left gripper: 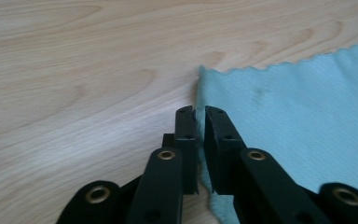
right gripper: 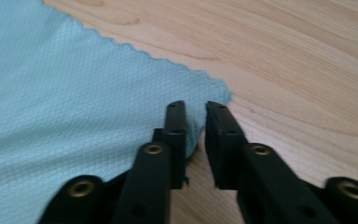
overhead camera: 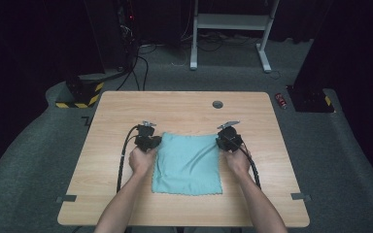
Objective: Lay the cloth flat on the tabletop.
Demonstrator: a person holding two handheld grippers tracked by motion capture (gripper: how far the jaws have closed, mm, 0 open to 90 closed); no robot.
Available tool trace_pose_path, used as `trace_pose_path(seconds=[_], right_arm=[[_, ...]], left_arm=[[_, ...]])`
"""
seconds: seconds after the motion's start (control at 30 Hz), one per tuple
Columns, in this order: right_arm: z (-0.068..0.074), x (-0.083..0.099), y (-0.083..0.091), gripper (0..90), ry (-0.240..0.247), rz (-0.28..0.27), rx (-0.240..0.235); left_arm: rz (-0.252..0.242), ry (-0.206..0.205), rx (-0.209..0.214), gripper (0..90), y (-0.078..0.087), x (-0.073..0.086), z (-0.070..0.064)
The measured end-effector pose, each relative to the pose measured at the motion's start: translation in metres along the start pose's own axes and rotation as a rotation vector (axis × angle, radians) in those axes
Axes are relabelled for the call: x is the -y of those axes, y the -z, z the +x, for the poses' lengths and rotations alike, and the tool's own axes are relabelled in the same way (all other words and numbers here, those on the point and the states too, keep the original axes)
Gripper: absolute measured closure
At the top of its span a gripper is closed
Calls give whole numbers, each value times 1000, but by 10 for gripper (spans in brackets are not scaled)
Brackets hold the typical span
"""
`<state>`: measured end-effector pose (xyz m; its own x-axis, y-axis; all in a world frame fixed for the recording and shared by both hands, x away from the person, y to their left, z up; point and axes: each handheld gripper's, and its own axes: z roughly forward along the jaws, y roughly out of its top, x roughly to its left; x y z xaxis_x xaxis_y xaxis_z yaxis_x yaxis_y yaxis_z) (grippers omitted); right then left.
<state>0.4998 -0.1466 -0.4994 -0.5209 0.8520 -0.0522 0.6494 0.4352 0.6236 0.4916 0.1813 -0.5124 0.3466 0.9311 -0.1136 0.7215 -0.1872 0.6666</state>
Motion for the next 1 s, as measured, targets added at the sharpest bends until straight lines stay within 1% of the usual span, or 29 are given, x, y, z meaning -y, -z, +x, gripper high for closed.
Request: trace_pose_path(seconds=[0.07,0.1,0.17,0.2,0.23,0.27,0.3,0.37,0.4,0.43,0.47,0.5,0.53,0.6,0.63,0.67,0.7,0.73,0.77,0.8,0.83,0.87,0.9,0.93,0.97,1.0], right_arm=[[0,4,6,711,-19,-34,5],[0,6,9,698,-30,-45,3],[1,10,16,690,-51,-79,-21],[2,13,18,691,-52,-98,-40],[5,15,21,695,-52,-109,-62],[9,18,24,703,-37,-120,-86],[12,20,25,709,-32,-116,-100],[20,25,27,715,0,-113,-125],[25,28,26,715,21,-103,-134],[27,29,26,716,34,-97,-133],[29,34,23,716,56,-70,-122],[29,34,23,716,56,-70,-122],[29,36,21,715,53,-57,-117],[27,40,22,712,43,-53,-114],[25,46,29,710,32,-73,-125],[25,46,29,710,32,-73,-125],[28,52,37,711,35,-87,-137],[30,56,41,712,46,-93,-146],[32,59,46,712,61,-98,-152],[32,59,46,712,61,-98,-152],[35,63,50,712,74,-101,-157],[38,67,53,712,86,-103,-162],[42,74,58,712,104,-103,-164],[44,78,60,712,115,-104,-159],[46,80,62,712,122,-104,-158],[46,80,62,712,122,-104,-158]], left_arm=[[3,2,-3,722,3,0,2],[-6,-2,10,686,5,0,2],[-35,-35,40,647,10,-1,-3],[-50,-52,53,640,12,-1,-8],[-57,-85,57,632,12,-2,-13],[-58,-98,61,624,11,-2,-16],[-53,-115,59,620,10,-1,-20],[-25,-137,51,614,4,1,-23],[-13,-139,45,611,1,1,-23],[-3,-143,37,608,-1,3,-21],[-6,-134,26,610,-1,3,-19],[2,-119,12,610,0,3,-16],[8,-115,-1,600,1,2,-14],[14,-110,3,580,8,4,-11],[4,-107,15,565,14,7,-11],[-7,-103,31,565,20,11,-12],[-2,-126,51,552,31,19,-15],[-2,-126,51,549,31,19,-15],[-5,-145,58,550,37,26,-18],[-11,-157,65,550,44,33,-22],[-13,-171,71,549,50,40,-24],[-15,-175,74,550,55,47,-26],[-10,-179,78,550,64,59,-31],[-5,-177,78,548,68,64,-33],[-5,-177,78,546,68,64,-33],[0,-169,81,546,72,69,-34]])
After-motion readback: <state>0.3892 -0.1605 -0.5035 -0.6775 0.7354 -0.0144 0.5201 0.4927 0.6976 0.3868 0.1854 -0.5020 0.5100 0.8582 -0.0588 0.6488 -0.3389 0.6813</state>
